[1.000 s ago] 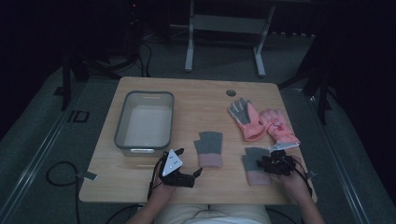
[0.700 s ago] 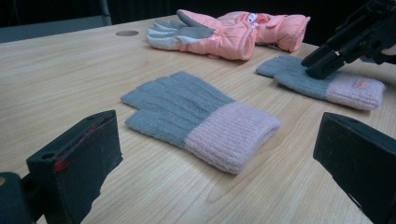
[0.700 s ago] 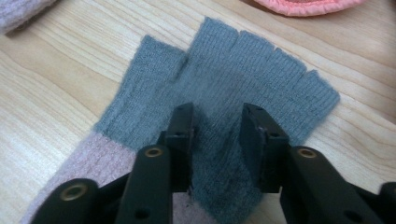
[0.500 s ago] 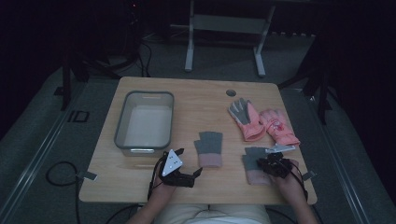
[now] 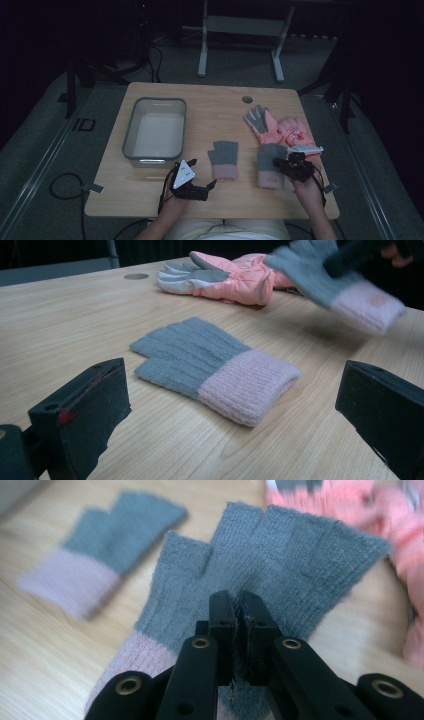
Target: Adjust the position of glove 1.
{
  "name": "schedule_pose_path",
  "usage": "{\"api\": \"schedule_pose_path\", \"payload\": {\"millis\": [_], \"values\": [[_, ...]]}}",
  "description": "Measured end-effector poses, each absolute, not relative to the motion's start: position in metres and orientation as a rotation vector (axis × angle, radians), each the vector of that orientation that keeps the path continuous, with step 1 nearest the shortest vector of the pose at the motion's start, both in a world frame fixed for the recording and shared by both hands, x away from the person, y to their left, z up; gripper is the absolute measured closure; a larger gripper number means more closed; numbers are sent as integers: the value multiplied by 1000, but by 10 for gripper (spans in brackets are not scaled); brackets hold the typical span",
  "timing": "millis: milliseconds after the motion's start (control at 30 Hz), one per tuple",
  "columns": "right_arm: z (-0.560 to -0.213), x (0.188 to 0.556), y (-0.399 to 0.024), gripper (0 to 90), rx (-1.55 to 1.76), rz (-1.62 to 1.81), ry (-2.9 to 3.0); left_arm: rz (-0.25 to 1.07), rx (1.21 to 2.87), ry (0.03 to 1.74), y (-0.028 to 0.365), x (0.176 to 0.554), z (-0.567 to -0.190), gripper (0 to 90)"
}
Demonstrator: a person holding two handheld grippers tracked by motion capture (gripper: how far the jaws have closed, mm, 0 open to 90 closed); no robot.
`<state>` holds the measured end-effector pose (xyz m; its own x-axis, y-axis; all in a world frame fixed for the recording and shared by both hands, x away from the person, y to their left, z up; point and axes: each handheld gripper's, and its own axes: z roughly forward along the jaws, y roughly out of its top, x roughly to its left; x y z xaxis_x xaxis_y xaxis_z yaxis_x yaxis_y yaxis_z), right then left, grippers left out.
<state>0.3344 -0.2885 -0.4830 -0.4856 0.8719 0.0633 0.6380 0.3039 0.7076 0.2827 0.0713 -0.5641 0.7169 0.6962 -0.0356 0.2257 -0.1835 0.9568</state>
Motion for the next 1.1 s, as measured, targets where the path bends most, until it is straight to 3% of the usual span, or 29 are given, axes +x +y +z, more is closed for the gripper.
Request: {"api": "schedule_pose_path", "payload": {"millis": [167,467,733,1100], "values": [[-464,348,-262,855,1298,1043,2238,497,1746,734,71,283,-564,4],[-460,368,-210,855,1244,1089,2294,490,1747,734,71,283,-564,4],[-476,377,-168,854,1214,1103,2379,487,1747,735,71,283,-564,4],[-506,386,-154,853,1241,1025,2463,486,1752,729,71,283,-564,4]]}}
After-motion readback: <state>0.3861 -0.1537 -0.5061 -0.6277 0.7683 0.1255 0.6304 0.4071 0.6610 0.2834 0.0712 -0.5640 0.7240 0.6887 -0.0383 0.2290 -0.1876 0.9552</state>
